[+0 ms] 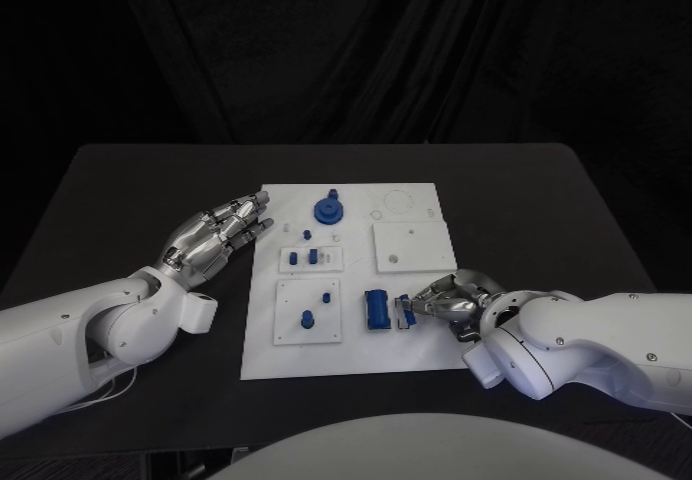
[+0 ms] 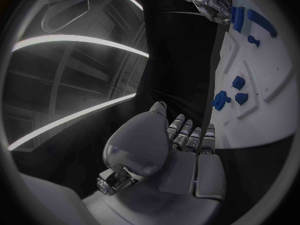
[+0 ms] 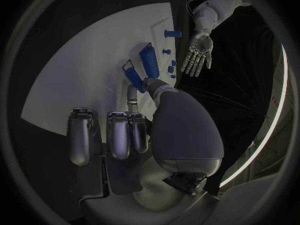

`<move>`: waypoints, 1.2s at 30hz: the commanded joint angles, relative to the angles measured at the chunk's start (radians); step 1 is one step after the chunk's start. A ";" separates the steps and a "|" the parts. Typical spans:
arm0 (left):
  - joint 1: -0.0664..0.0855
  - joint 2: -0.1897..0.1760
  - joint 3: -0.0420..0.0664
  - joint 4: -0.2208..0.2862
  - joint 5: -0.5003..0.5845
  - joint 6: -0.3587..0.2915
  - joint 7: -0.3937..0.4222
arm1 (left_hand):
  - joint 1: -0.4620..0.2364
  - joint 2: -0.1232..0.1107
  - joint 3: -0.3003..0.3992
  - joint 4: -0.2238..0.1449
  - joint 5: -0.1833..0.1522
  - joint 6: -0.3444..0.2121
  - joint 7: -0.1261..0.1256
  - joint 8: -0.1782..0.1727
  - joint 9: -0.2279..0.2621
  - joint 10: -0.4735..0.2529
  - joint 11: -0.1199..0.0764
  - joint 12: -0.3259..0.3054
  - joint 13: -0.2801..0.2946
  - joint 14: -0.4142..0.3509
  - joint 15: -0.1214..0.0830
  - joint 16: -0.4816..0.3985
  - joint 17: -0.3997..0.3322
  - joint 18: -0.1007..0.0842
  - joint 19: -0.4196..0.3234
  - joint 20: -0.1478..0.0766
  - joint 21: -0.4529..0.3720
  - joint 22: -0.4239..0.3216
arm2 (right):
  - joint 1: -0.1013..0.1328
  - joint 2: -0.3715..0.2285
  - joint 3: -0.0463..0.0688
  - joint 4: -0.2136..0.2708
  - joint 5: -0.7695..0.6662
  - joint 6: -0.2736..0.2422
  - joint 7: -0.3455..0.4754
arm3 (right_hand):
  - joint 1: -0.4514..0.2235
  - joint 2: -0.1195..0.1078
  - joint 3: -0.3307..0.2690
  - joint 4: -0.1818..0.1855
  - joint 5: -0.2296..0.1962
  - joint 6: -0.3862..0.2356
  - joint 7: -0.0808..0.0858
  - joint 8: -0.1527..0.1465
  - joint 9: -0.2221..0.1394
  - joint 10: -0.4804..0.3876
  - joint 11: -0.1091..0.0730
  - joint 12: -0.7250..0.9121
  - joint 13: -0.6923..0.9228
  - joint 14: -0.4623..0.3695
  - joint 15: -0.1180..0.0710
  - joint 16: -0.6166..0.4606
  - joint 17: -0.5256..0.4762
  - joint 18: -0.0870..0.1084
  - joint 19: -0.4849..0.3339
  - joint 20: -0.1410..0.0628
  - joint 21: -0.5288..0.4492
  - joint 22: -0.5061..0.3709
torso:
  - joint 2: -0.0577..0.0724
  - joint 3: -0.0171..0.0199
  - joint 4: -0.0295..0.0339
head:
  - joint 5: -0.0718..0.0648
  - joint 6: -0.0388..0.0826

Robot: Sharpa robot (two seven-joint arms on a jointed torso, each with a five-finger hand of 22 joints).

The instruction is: Assemble the parts on the task board

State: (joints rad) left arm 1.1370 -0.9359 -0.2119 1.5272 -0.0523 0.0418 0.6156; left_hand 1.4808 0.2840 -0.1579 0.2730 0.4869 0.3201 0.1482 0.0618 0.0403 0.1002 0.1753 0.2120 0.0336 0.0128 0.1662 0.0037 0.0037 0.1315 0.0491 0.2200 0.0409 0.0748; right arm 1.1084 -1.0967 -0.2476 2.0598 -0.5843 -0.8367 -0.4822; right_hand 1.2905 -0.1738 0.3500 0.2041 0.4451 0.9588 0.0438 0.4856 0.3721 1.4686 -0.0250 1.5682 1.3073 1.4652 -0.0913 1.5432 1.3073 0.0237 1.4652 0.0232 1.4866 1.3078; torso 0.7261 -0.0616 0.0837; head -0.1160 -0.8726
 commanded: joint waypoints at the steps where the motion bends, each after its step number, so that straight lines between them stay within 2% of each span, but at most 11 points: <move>1: -0.001 0.000 0.001 0.003 -0.001 0.011 0.006 | 0.012 0.002 0.005 -0.001 0.005 -0.007 0.048 -0.003 -0.001 -0.002 0.006 -0.004 0.000 0.000 0.006 0.001 0.001 -0.009 0.002 0.004 0.005 0.001 | -0.003 0.002 0.000 -0.001 0.006 0.040 0.005 | -0.006 0.008 -0.017 0.005 -0.018 -0.016 0.007 -0.007 0.002 0.102 0.002 0.003 0.263 0.087 0.005 -0.006 0.163 0.002 0.059 0.000 -0.006 0.229 | 0.000 0.0003 -0.0001 | 0.005 0.000; 5: -0.001 0.000 0.001 0.002 -0.001 0.011 0.005 | 0.012 0.002 0.005 -0.001 0.005 -0.007 0.048 -0.003 -0.001 -0.002 0.006 -0.004 0.000 0.000 0.006 0.001 0.001 -0.009 0.002 0.004 0.005 0.001 | -0.003 0.005 0.000 -0.005 0.005 0.066 -0.010 | -0.034 0.012 -0.083 0.020 -0.010 -0.046 0.019 -0.014 0.006 0.102 0.012 0.003 0.263 0.086 0.014 -0.008 0.156 0.003 0.055 0.009 -0.012 0.227 | 0.000 0.0001 0.0007 | 0.007 0.000; 7: -0.001 0.000 0.001 0.002 -0.001 0.011 0.004 | 0.012 0.002 0.005 -0.001 0.005 -0.007 0.048 -0.003 -0.001 -0.002 0.006 -0.004 0.000 0.000 0.006 0.001 0.001 -0.009 0.002 0.004 0.005 0.001 | -0.004 0.006 0.000 -0.006 0.004 0.074 -0.013 | -0.047 0.015 -0.121 0.031 -0.064 -0.058 0.024 -0.016 0.009 0.102 0.016 0.003 0.263 0.085 0.019 -0.009 0.152 0.005 0.053 0.013 -0.017 0.225 | 0.001 0.0000 0.0009 | 0.008 0.000; 9: -0.001 0.000 0.001 0.002 -0.001 0.012 0.003 | 0.012 0.002 0.005 -0.001 0.005 -0.007 0.048 -0.003 -0.001 -0.002 0.006 -0.004 0.000 0.000 0.006 0.001 0.001 -0.009 0.002 0.004 0.005 0.001 | -0.004 0.006 0.000 -0.006 0.002 0.079 -0.016 | -0.048 0.020 -0.142 0.036 -0.084 -0.065 0.026 -0.016 0.011 0.102 0.019 0.003 0.263 0.085 0.020 -0.010 0.152 0.005 0.053 0.016 -0.017 0.225 | 0.001 0.0000 -0.0001 | 0.009 0.000; 12: -0.002 0.001 0.001 0.000 -0.001 0.012 0.002 | 0.012 0.002 0.005 -0.001 0.005 -0.007 0.048 -0.003 -0.001 -0.002 0.006 -0.004 0.000 0.000 0.006 0.001 0.001 -0.009 0.002 0.004 0.005 0.001 | -0.004 0.006 0.000 -0.007 -0.007 0.090 -0.019 | -0.070 0.017 -0.210 0.069 -0.154 -0.077 0.031 -0.014 0.017 0.102 0.023 0.003 0.263 0.085 0.025 -0.010 0.149 0.006 0.052 0.020 -0.021 0.224 | 0.000 0.0001 -0.0008 | 0.008 0.000; 15: -0.002 0.002 0.001 -0.001 -0.001 0.014 0.001 | 0.013 0.002 0.006 -0.002 0.006 -0.008 0.048 -0.003 -0.001 -0.003 0.006 -0.005 0.000 -0.001 0.006 0.001 0.001 -0.009 0.002 0.004 0.005 0.001 | -0.005 0.005 0.000 -0.006 -0.012 0.100 -0.020 | -0.075 0.023 -0.260 0.085 -0.179 -0.091 0.032 -0.009 0.021 0.102 0.024 0.003 0.263 0.084 0.026 -0.011 0.146 0.007 0.050 0.022 -0.024 0.223 | -0.001 0.0005 0.0006 | 0.008 0.000; 17: -0.002 0.003 0.001 -0.002 -0.001 0.014 0.001 | 0.013 0.002 0.006 -0.002 0.006 -0.008 0.048 -0.003 -0.001 -0.003 0.006 -0.005 0.000 -0.001 0.006 0.001 0.001 -0.009 0.002 0.004 0.005 0.001 | -0.005 0.004 0.000 -0.006 -0.016 0.104 -0.020 | -0.084 0.035 -0.301 0.082 -0.173 -0.100 0.033 -0.003 0.025 0.102 0.025 0.003 0.263 0.084 0.027 -0.011 0.145 0.007 0.049 0.022 -0.026 0.222 | 0.000 0.0005 0.0011 | 0.008 0.000; 23: -0.003 0.003 0.001 -0.004 -0.001 0.016 0.000 | 0.014 0.002 0.006 -0.002 0.006 -0.009 0.049 -0.004 -0.001 -0.003 0.007 -0.006 0.000 -0.001 0.006 0.001 0.000 -0.009 0.002 0.004 0.005 0.001 | -0.005 -0.003 0.000 -0.003 -0.067 0.088 0.012 | -0.079 0.053 -0.330 0.082 -0.167 -0.109 0.033 0.004 0.029 0.102 0.026 0.003 0.263 0.084 0.027 -0.011 0.143 0.008 0.046 0.023 -0.031 0.220 | -0.001 0.0005 -0.0003 | 0.011 0.000; 25: -0.004 0.003 0.001 -0.005 -0.001 0.017 0.000 | 0.014 0.002 0.006 -0.002 0.006 -0.009 0.049 -0.004 -0.001 -0.003 0.007 -0.006 0.000 -0.001 0.006 0.001 0.000 -0.009 0.002 0.004 0.005 0.001 | -0.005 -0.006 0.000 -0.001 -0.099 0.074 0.032 | -0.064 0.067 -0.336 0.077 -0.141 -0.109 0.032 0.011 0.032 0.102 0.025 0.003 0.263 0.084 0.027 -0.010 0.146 0.008 0.047 0.023 -0.031 0.221 | -0.001 0.0004 -0.0005 | 0.011 0.000; 32: -0.006 0.003 0.001 -0.007 -0.001 0.018 -0.001 | 0.014 0.002 0.006 -0.002 0.006 -0.009 0.049 -0.004 -0.001 -0.003 0.007 -0.006 0.000 -0.001 0.006 0.001 0.000 -0.009 0.002 0.004 0.005 0.001 | -0.005 -0.023 0.000 0.006 -0.297 0.008 0.075 | -0.033 0.086 -0.352 0.071 -0.089 -0.129 0.034 0.037 0.045 0.102 0.026 0.003 0.263 0.084 0.027 -0.009 0.148 0.008 0.048 0.023 -0.029 0.221 | -0.002 0.0015 -0.0005 | 0.011 0.000; 36: -0.007 0.003 0.001 -0.008 -0.001 0.018 -0.001 | 0.015 0.002 0.007 -0.003 0.007 -0.009 0.049 -0.004 -0.001 -0.003 0.007 -0.006 0.000 -0.001 0.006 0.001 0.000 -0.008 0.002 0.005 0.005 0.001 | -0.005 -0.032 0.000 0.007 -0.422 -0.010 0.073 | 0.017 0.100 -0.359 0.055 -0.008 -0.157 0.032 0.089 0.073 0.102 0.025 0.003 0.263 0.084 0.026 -0.008 0.148 0.008 0.048 0.022 -0.028 0.222 | -0.003 0.0017 -0.0007 | 0.012 0.000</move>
State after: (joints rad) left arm 1.1318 -0.9344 -0.2119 1.5178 -0.0524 0.0466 0.6056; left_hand 1.4844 0.2877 -0.1577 0.2728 0.4900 0.3164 0.1445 0.0618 0.0403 0.1002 0.1752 0.2120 0.0335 0.0128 0.1662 0.0037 0.0037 0.1315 0.0491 0.2200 0.0409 0.0746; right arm 1.1057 -1.1264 -0.2478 2.0633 -0.8402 -0.7982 -0.4357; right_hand 1.2993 -0.0727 -0.0100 0.2637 0.4280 0.8064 0.0747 0.5695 0.4420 1.4665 -0.0052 1.5682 1.3073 1.4634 -0.0712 1.5370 1.3074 0.0236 1.4669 0.0395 1.4579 1.3075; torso 0.7238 -0.0601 0.0830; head -0.1039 -0.8726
